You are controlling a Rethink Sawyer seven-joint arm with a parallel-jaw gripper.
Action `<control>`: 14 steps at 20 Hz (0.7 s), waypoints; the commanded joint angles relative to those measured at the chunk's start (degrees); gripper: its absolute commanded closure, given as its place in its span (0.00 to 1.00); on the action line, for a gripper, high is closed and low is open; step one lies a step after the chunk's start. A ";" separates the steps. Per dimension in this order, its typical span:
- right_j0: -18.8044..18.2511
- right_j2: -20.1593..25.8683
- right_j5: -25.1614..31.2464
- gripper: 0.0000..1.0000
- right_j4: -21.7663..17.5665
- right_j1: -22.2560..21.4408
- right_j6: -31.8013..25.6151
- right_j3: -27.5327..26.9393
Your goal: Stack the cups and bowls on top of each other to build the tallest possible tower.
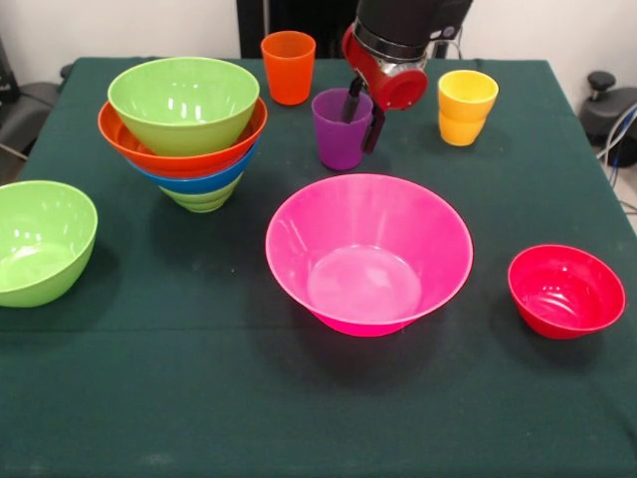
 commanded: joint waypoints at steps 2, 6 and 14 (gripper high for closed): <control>-1.37 9.41 -5.21 0.00 0.81 2.01 5.61 1.74; -2.71 10.88 -6.80 0.00 0.96 2.13 5.74 2.47; -1.57 8.96 -6.50 0.00 0.46 2.51 6.06 1.95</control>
